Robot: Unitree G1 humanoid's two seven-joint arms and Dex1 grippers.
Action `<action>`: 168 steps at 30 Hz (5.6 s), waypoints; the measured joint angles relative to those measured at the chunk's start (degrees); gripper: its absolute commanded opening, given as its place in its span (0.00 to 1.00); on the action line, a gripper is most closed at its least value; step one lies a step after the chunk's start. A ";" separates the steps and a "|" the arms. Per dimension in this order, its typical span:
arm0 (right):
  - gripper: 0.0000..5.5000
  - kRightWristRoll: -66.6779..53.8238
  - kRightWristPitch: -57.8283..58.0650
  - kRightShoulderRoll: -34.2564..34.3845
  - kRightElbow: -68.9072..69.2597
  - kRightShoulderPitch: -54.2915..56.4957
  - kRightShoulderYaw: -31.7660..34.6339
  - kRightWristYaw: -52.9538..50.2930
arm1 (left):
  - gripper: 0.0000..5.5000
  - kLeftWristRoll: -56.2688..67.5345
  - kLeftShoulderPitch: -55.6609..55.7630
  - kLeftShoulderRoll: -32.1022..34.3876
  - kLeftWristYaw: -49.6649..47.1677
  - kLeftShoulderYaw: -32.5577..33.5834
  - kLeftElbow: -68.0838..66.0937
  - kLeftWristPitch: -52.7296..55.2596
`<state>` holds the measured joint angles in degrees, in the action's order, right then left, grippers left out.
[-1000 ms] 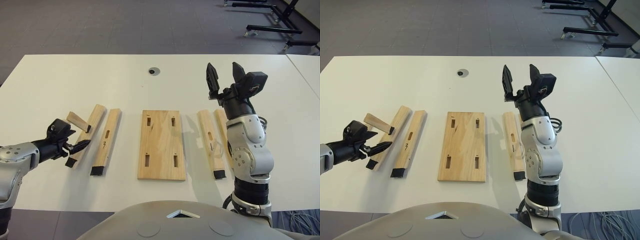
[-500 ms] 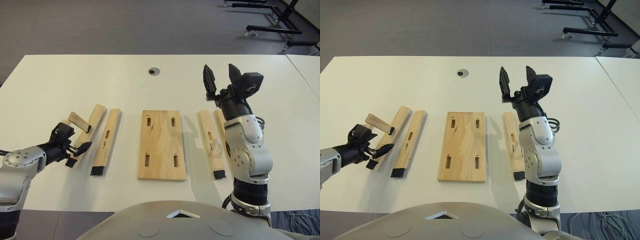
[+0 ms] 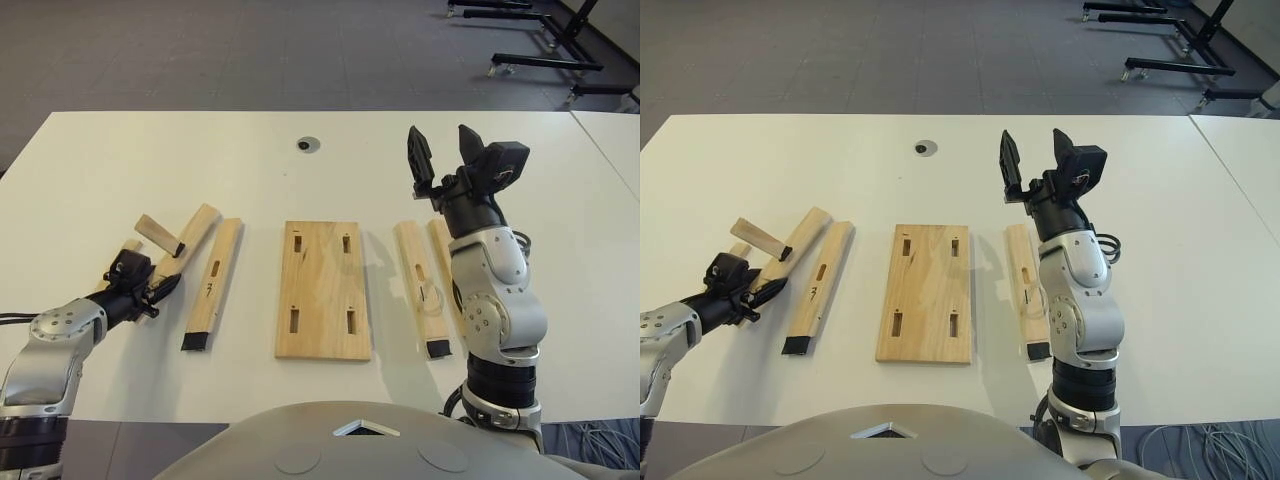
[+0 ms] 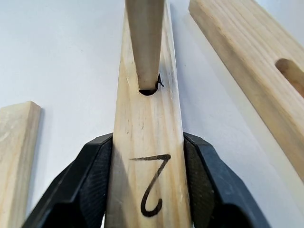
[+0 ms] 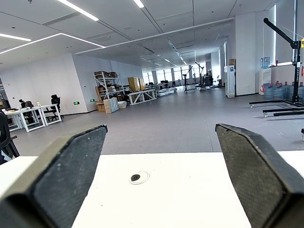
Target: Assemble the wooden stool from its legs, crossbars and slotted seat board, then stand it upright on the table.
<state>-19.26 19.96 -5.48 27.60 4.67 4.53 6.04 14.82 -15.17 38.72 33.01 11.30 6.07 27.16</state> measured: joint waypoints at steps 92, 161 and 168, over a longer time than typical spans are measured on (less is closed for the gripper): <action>0.37 -23.47 0.49 -21.90 -22.75 21.19 -1.73 58.23 | 0.65 50.36 12.11 -14.75 9.82 7.61 11.75 9.24; 0.37 -21.95 -3.35 -19.85 -28.59 19.32 -2.25 66.95 | 0.65 51.35 14.59 -10.44 12.05 4.97 11.31 15.69; 0.37 -22.14 -5.15 -22.49 -34.41 19.32 -1.94 70.62 | 0.65 50.86 14.68 -10.55 12.37 4.97 11.31 15.23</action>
<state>-41.40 14.81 -27.98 -6.81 24.00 2.59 76.65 65.68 -0.49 28.17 45.38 16.26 17.39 42.40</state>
